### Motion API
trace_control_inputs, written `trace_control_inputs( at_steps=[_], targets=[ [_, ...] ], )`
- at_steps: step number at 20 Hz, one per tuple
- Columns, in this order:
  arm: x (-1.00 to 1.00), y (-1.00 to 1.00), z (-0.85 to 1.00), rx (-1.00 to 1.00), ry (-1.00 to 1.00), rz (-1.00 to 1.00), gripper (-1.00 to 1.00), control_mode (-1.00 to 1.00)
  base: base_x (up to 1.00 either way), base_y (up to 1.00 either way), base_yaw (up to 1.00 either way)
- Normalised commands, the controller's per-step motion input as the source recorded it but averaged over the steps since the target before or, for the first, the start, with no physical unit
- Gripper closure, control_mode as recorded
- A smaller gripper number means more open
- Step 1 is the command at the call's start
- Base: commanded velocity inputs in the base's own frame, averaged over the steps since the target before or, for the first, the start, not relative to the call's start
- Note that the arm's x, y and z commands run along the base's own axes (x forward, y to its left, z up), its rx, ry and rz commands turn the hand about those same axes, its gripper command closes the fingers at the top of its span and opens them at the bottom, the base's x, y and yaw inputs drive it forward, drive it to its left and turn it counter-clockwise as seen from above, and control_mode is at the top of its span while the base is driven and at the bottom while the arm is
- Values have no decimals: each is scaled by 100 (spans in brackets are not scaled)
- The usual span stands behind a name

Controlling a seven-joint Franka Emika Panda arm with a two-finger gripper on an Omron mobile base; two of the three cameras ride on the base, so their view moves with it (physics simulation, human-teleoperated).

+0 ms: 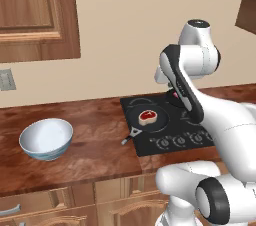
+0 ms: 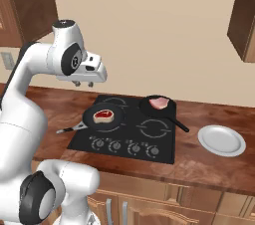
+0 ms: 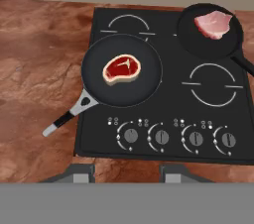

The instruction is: Place one of the steaks on the plate and the other in the bowl. Then place the bowl in the fridge.

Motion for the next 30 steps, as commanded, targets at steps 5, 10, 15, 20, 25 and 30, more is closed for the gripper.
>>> trace_control_inputs(
  at_steps=[5,10,15,20,25,30],
  targets=[
    [0,14,-1,0,0,-3,-100,-100,0,0,0],
    [0,15,-5,0,1,-13,-100,-100,0,0,0],
    [0,2,-23,0,8,-31,-100,-100,0,0,0],
    [0,3,-29,0,7,-28,-100,-100,0,0,0],
    [0,1,-43,1,0,-7,-100,-100,0,0,0],
    [5,0,-58,2,-4,4,-100,-100,0,0,0]
  ],
)
